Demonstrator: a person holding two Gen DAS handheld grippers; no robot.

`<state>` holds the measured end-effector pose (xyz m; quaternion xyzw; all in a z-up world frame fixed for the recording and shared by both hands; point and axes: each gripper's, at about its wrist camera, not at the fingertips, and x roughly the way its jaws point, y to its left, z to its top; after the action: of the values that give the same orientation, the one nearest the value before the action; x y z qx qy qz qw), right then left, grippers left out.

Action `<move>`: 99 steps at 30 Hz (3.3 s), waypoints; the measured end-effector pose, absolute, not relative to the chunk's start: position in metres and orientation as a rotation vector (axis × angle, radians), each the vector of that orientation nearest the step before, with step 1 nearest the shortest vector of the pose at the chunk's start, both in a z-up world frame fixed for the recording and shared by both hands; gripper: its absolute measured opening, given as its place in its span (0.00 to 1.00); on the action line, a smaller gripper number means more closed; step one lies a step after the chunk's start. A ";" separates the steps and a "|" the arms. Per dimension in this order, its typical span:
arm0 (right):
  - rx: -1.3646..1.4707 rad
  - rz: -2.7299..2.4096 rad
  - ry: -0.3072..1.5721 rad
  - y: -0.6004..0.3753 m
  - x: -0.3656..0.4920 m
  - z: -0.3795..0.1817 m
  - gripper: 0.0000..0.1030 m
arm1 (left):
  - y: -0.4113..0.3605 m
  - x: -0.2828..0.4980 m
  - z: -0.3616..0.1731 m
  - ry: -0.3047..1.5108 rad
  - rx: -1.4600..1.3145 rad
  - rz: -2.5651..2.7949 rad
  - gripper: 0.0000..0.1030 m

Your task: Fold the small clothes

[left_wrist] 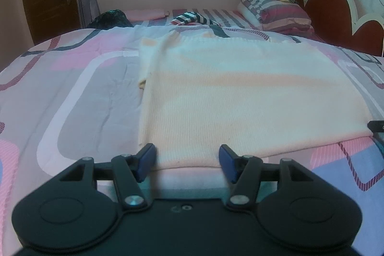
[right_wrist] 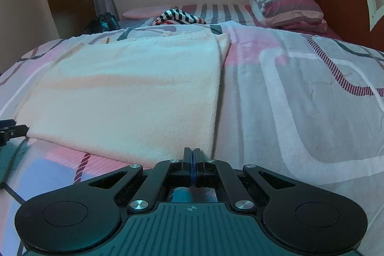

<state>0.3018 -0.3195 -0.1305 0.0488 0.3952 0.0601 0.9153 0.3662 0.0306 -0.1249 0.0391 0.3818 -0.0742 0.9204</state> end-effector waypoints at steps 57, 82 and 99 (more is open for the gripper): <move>0.398 0.359 0.753 -0.240 0.433 -0.139 0.00 | 0.086 0.402 -0.157 0.586 -0.978 -0.120 0.06; 0.684 0.011 0.612 -0.459 0.337 -0.103 0.01 | -0.165 0.388 -0.100 0.736 -0.149 -0.668 0.52; 0.137 0.420 0.557 -0.285 0.396 -0.073 0.53 | -0.004 0.448 -0.116 0.743 -0.405 -0.211 0.54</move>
<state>0.3961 -0.2848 -0.0733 0.0672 0.2724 0.2057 0.9375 0.4484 -0.0043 -0.1164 -0.1962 0.3596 -0.1021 0.9065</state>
